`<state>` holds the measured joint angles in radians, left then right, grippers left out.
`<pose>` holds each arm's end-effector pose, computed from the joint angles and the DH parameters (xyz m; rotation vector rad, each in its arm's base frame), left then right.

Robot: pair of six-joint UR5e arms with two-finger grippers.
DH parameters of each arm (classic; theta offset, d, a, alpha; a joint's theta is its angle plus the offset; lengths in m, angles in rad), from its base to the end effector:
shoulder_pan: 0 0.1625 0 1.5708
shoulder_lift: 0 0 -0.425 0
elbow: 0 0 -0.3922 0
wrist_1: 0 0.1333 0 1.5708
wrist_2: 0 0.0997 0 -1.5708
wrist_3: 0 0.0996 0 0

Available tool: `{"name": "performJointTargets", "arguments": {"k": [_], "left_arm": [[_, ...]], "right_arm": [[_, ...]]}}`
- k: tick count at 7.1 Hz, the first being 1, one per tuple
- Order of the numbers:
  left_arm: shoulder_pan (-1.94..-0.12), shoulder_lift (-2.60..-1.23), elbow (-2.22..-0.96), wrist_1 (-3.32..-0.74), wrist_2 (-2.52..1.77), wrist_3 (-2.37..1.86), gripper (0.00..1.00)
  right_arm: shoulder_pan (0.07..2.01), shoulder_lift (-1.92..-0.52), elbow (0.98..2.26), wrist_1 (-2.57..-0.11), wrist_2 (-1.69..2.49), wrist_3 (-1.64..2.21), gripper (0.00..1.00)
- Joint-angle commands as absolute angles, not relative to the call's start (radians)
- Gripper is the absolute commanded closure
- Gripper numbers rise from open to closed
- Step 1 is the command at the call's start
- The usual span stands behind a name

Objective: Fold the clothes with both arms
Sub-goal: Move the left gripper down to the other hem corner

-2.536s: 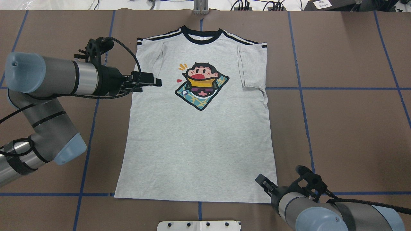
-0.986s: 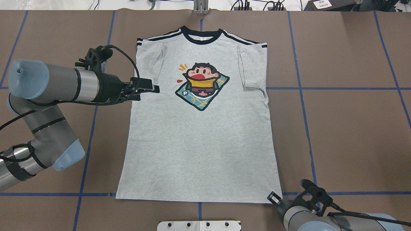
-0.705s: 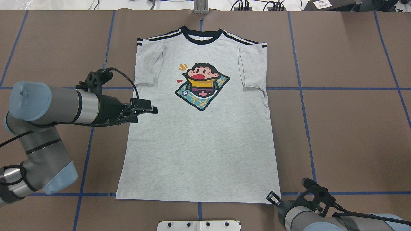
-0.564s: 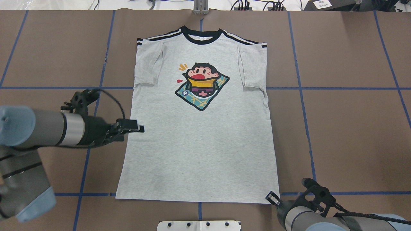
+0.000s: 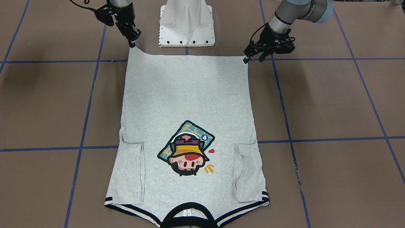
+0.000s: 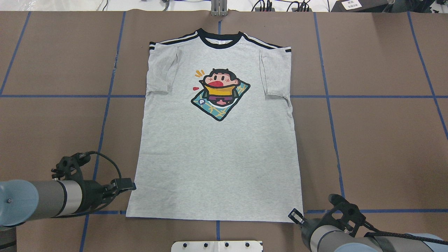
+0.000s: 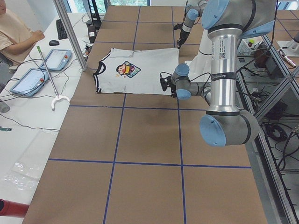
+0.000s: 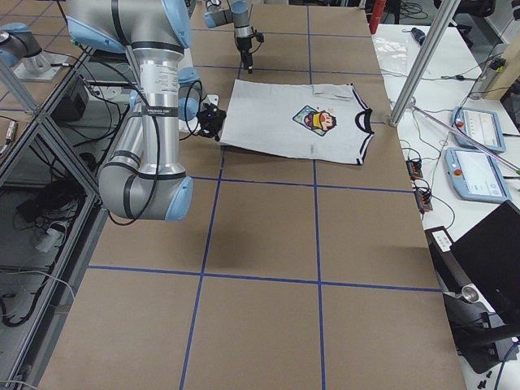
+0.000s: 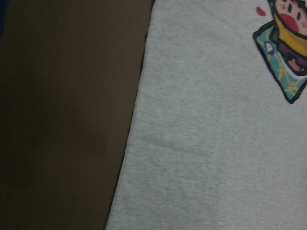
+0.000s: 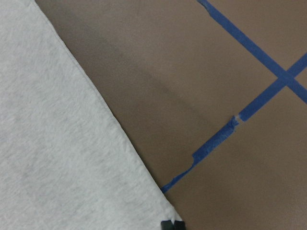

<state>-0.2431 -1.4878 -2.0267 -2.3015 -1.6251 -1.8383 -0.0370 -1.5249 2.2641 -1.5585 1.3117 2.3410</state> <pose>0.4193 -0.2358 0.3989 -0.0627 1.1122 -0.4273 -0.4535 -0.1421 0.3251 -0.0684 -0.8060 0.7914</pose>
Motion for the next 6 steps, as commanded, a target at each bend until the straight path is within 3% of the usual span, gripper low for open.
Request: {"name": "performJointTargets", "arguments": {"k": [1,3,6], "left_arm": [[-0.184,-1.494,-2.013,-2.267,-1.591,-1.888,0.04],[-0.161,-1.534,-2.010,-2.229,-1.592,-1.891,0.10],[-0.152,-1.574,-2.014,-2.151,-1.592,-1.902,0.44]], "right_arm": [[-0.037,-1.528,2.263,-1.560,1.312,2.341,1.00],[-0.038,-1.529,2.261,-1.560,1.312,2.341,1.00],[-0.040,-1.526,2.263,-1.559,1.312,2.341,1.00]]}}
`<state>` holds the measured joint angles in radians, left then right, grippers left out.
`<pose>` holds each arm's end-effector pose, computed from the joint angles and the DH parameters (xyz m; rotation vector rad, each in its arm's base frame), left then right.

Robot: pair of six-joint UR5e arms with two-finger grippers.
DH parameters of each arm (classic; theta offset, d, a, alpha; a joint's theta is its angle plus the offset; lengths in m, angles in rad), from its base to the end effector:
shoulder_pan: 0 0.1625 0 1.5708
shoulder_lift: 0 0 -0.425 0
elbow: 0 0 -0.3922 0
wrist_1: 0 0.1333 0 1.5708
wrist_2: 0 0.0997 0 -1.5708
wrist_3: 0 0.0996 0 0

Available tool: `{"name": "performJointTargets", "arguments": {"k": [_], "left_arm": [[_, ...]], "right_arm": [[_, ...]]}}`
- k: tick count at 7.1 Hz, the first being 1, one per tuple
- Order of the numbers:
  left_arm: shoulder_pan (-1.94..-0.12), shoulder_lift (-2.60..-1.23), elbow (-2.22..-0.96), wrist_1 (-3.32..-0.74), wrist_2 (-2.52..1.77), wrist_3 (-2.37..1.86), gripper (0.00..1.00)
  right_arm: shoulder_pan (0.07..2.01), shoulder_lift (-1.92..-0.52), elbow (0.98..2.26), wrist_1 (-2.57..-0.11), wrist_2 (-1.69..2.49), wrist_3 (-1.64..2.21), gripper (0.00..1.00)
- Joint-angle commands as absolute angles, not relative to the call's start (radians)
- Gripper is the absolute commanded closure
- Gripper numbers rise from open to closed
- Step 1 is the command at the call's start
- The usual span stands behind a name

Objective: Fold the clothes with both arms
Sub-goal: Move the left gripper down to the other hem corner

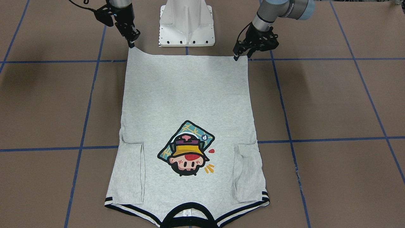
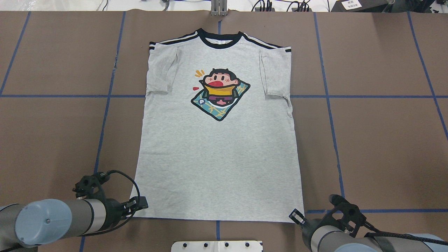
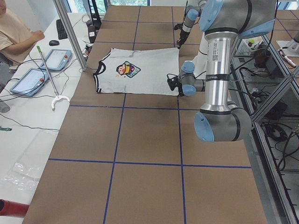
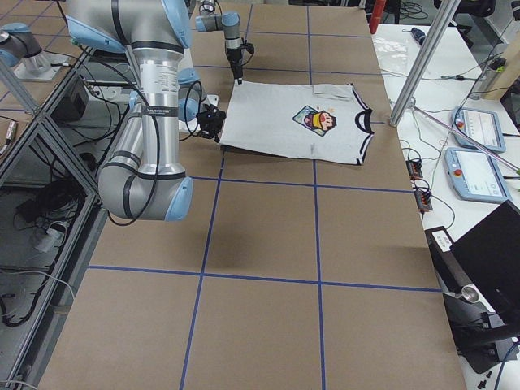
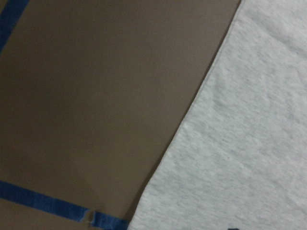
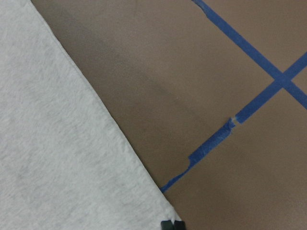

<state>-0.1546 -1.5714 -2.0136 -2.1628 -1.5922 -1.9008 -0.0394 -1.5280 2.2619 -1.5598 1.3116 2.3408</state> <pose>0.4650 -0.2052 0.3843 -0.1110 1.0386 -0.4291 -0.4539 -0.1411 0.3276 -0.0663 -0.7997 0.7887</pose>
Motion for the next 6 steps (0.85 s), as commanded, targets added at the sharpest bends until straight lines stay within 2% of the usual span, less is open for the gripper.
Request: {"name": "performJointTargets", "arguments": {"k": [1,2,3,4,5,6], "left_arm": [[-0.150,-1.568,-2.016,-2.149,-1.592,-1.902,0.48],[-0.150,-1.568,-2.016,-2.149,-1.592,-1.902,0.49],[-0.150,-1.569,-2.020,-2.148,-1.592,-1.902,0.55],[-0.150,-1.554,-2.022,-2.146,-1.595,-1.902,0.84],[-0.150,-1.549,-2.025,-2.145,-1.601,-1.904,1.00],[-0.150,-1.548,-2.048,-2.143,-1.614,-1.904,1.00]], "right_arm": [[-0.040,-1.526,2.263,-1.560,1.312,2.341,1.00],[-0.038,-1.525,2.263,-1.560,1.312,2.341,1.00],[-0.040,-1.523,2.264,-1.559,1.312,2.341,1.00],[-0.040,-1.522,2.264,-1.559,1.310,2.341,1.00],[-0.041,-1.522,2.264,-1.559,1.309,2.341,1.00],[-0.043,-1.520,2.264,-1.559,1.307,2.341,1.00]]}}
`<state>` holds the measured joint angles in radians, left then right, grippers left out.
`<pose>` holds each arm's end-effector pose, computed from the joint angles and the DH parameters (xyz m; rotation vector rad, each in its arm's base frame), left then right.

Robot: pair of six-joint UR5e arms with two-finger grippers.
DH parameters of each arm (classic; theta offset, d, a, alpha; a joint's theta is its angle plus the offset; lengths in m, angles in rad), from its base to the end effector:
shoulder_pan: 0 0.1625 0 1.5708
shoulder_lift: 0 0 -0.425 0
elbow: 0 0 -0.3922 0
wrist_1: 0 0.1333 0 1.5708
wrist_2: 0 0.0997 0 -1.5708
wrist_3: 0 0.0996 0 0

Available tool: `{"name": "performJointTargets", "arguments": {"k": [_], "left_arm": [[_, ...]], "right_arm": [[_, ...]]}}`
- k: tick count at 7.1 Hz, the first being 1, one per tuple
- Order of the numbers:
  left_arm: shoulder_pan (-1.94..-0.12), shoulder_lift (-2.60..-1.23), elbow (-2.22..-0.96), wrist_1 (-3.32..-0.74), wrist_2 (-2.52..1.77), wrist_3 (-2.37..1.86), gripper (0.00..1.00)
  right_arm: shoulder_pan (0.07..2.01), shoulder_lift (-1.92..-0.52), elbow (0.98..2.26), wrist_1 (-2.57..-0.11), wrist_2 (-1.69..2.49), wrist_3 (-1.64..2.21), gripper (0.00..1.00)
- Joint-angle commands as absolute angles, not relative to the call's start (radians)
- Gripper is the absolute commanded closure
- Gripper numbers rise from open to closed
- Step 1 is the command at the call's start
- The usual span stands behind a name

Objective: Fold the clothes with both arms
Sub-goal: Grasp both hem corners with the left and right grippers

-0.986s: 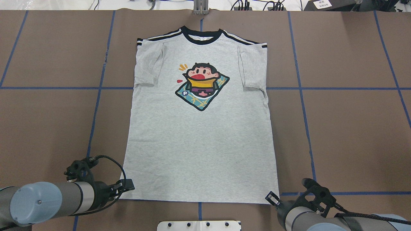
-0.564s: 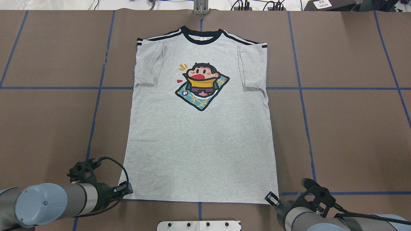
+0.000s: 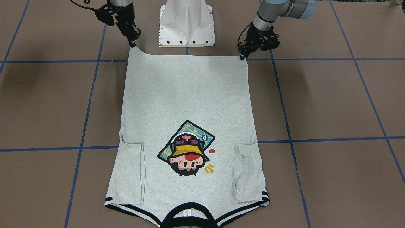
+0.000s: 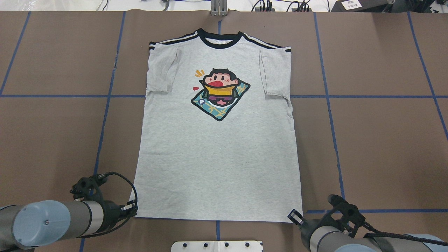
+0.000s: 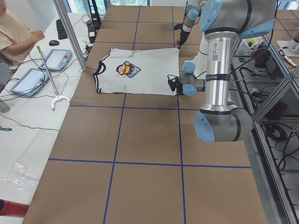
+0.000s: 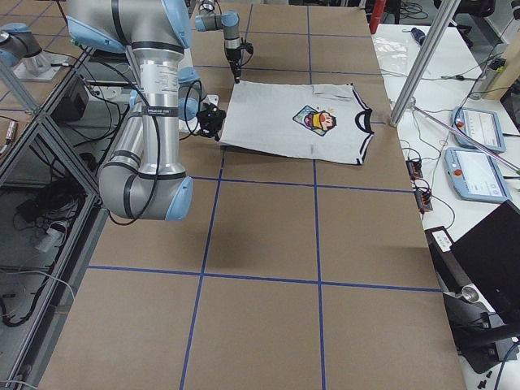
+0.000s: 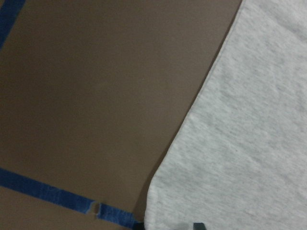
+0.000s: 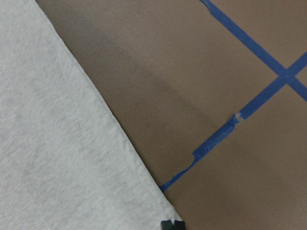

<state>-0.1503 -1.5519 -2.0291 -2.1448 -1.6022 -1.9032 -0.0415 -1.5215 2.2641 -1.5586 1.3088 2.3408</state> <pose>0.4592 -0.2012 0.3886 -0.1217 1.0150 -0.4244 -0.4546 -0.1404 0.3235 -0.0689 -0.8098 0.7880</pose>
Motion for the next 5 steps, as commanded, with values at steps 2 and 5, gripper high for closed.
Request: {"name": "performJointTargets", "arguments": {"k": [2,5], "left_arm": [[-0.126,-1.549,-2.123,-2.143,-1.675,-1.942,1.00],[-0.080,-1.545,-2.305,-2.065,-1.677,-2.016,1.00]], "right_arm": [[-0.037,-1.531,2.307,-1.559,1.310,2.341,1.00],[-0.031,-1.531,2.443,-1.692,1.318,2.341,1.00]]}}
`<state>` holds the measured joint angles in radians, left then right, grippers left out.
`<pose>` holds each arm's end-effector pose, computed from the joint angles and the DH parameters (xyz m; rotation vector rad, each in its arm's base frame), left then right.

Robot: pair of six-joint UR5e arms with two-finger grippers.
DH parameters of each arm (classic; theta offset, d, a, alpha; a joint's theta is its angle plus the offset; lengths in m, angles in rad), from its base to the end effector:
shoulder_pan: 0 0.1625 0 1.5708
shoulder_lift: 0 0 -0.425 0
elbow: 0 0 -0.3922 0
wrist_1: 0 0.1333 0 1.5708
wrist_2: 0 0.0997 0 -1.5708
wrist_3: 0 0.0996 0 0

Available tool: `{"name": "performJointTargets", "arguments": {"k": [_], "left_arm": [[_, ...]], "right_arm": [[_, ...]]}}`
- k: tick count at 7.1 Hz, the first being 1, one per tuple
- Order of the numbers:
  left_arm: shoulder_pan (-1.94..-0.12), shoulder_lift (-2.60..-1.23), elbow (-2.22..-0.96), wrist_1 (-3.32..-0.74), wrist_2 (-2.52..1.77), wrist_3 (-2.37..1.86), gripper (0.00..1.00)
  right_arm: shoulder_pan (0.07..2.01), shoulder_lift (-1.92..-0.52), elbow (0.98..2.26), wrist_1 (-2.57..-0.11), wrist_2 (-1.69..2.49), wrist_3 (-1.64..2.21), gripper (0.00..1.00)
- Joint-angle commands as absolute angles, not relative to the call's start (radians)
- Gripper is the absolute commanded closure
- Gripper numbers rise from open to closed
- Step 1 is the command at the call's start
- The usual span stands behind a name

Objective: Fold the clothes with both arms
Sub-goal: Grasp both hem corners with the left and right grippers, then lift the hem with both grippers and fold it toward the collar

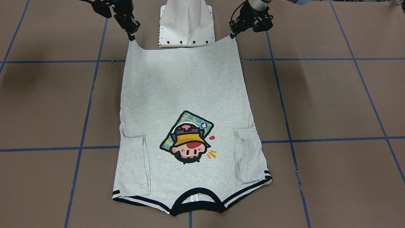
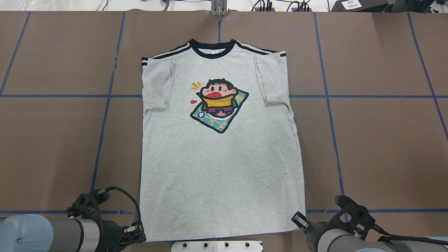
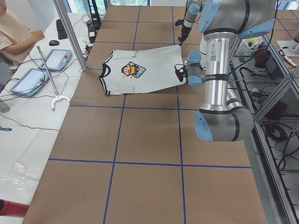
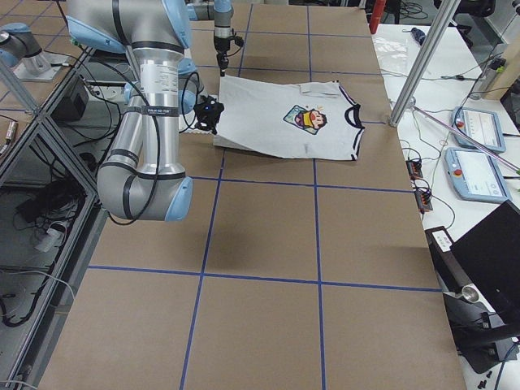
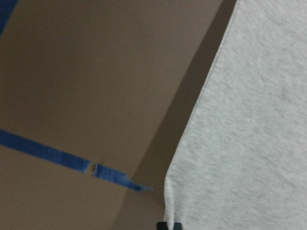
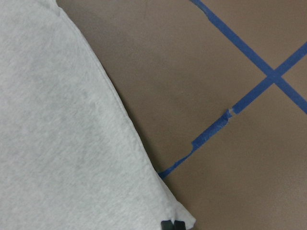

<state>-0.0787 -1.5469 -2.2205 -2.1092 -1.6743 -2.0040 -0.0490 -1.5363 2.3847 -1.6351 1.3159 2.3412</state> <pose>0.4271 -0.1571 0.3053 -0.2973 1.1370 -0.3919 -0.4199 -0.1380 0.2908 -0.0914 -0.8336 0.7798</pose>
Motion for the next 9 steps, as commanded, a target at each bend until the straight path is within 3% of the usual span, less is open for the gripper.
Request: {"name": "performJointTargets", "arguments": {"k": [1,3,6,9], "left_arm": [[-0.154,-1.554,-2.345,-1.978,-1.683,-2.004,1.00],[-0.369,-1.613,-2.318,-1.925,-1.703,-1.706,1.00],[-0.599,-1.867,-1.985,-1.936,-1.704,-1.548,1.00],[-0.724,-2.017,-1.697,-2.030,-1.701,-1.447,1.00]], "right_arm": [[0.059,-1.513,2.444,-1.697,1.319,2.320,1.00],[0.232,-1.365,2.326,-1.698,1.319,2.068,1.00],[0.559,-1.169,2.009,-1.687,1.457,1.773,1.00],[0.736,-0.984,1.561,-1.363,1.537,1.686,1.00]]}}
